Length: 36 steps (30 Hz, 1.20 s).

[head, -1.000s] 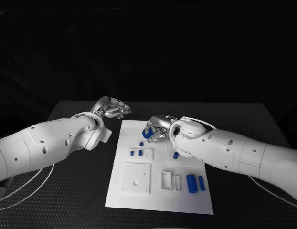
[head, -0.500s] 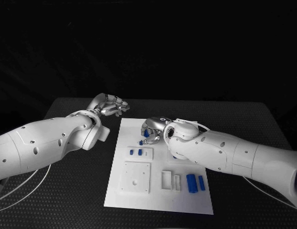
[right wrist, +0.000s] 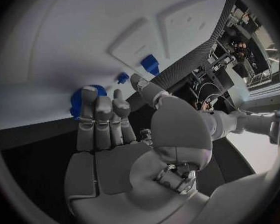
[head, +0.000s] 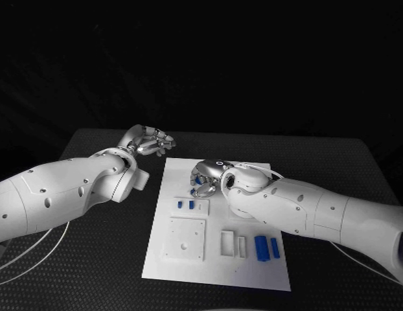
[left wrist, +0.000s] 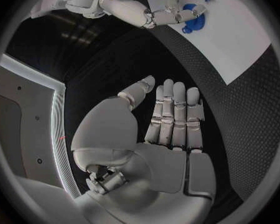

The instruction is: Assemble the parts on the task board

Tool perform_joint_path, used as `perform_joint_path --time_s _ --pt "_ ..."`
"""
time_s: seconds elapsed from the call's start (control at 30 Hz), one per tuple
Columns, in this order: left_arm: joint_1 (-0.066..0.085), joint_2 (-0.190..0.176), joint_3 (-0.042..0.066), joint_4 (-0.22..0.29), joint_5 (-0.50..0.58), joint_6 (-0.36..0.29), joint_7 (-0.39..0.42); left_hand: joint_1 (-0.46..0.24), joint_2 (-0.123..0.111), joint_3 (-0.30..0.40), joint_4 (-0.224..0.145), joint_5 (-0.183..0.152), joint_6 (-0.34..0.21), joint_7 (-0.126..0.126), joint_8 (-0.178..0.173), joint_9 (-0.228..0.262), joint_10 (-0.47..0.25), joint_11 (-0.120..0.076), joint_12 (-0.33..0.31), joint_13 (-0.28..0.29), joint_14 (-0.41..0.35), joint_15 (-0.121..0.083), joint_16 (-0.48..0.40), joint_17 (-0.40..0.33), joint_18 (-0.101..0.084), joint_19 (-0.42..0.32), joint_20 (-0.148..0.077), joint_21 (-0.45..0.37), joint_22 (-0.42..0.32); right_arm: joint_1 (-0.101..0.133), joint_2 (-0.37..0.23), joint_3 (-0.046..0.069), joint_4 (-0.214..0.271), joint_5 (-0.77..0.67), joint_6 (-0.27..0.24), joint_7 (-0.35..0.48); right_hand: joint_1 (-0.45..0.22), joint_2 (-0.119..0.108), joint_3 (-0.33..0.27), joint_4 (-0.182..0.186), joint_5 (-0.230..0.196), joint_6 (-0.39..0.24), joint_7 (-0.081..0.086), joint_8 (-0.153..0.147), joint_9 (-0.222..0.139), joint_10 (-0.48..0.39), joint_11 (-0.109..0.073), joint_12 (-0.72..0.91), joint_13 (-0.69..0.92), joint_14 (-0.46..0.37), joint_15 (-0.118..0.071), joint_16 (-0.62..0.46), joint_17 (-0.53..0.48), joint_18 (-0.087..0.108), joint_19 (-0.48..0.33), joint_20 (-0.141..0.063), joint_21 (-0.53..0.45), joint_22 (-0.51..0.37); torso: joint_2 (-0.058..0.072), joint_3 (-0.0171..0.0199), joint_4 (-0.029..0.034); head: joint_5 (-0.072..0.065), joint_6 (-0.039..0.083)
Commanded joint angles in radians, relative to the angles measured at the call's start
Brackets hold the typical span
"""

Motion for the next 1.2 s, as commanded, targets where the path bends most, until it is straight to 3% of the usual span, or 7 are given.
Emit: perform_joint_path --time_s 0.03,0.83,1.2 --pt "0.004 0.002 0.001 0.003 0.007 -0.010 0.010 0.002 0.004 0.004 -0.002 0.000 -0.007 0.002 0.005 -0.001 0.001 0.007 -0.005 -0.002 0.002 0.007 -0.006 -0.001 0.017 0.000 0.010 -0.005 0.000 -0.004 0.004 -0.002 -0.006 -0.042 -0.011 -0.025 -0.011 -0.001 -0.004 0.005 0.001 0.093 -0.011 0.006 0.002 -0.026 -0.030 0.006 0.002 -0.003 -0.010 0.008 -0.002 0.013 -0.005 -0.005 0.008 0.023 0.001 -0.0009 0.0004 0.001 0.000" --pt "0.008 0.000 0.001 0.006 0.007 -0.002 -0.003 -0.001 0.005 0.005 0.000 0.000 -0.009 0.003 0.005 -0.002 0.001 0.008 -0.007 -0.004 0.002 0.008 -0.009 -0.002 0.017 0.000 0.012 -0.007 0.001 -0.011 0.014 -0.006 -0.014 -0.041 -0.008 -0.007 -0.002 -0.001 0.009 0.009 -0.024 0.102 -0.016 0.009 0.007 -0.026 -0.035 0.001 0.007 -0.009 -0.015 0.014 -0.011 0.013 -0.013 -0.007 0.016 0.021 0.002 -0.0043 -0.0022 0.009 -0.003" --pt "0.010 -0.002 0.001 0.004 0.007 -0.002 -0.006 -0.003 0.005 0.005 0.002 0.000 -0.011 0.004 0.005 -0.002 0.000 0.008 -0.008 -0.005 0.002 0.009 -0.010 -0.003 0.017 0.001 0.012 -0.008 0.001 -0.012 0.014 -0.008 -0.014 -0.040 -0.023 -0.005 0.057 0.018 0.118 0.017 -0.050 0.105 -0.016 0.008 0.012 -0.025 -0.034 -0.005 0.015 -0.017 -0.015 0.024 -0.024 0.013 -0.020 -0.005 0.023 0.020 0.003 -0.0049 -0.0028 0.010 -0.006"
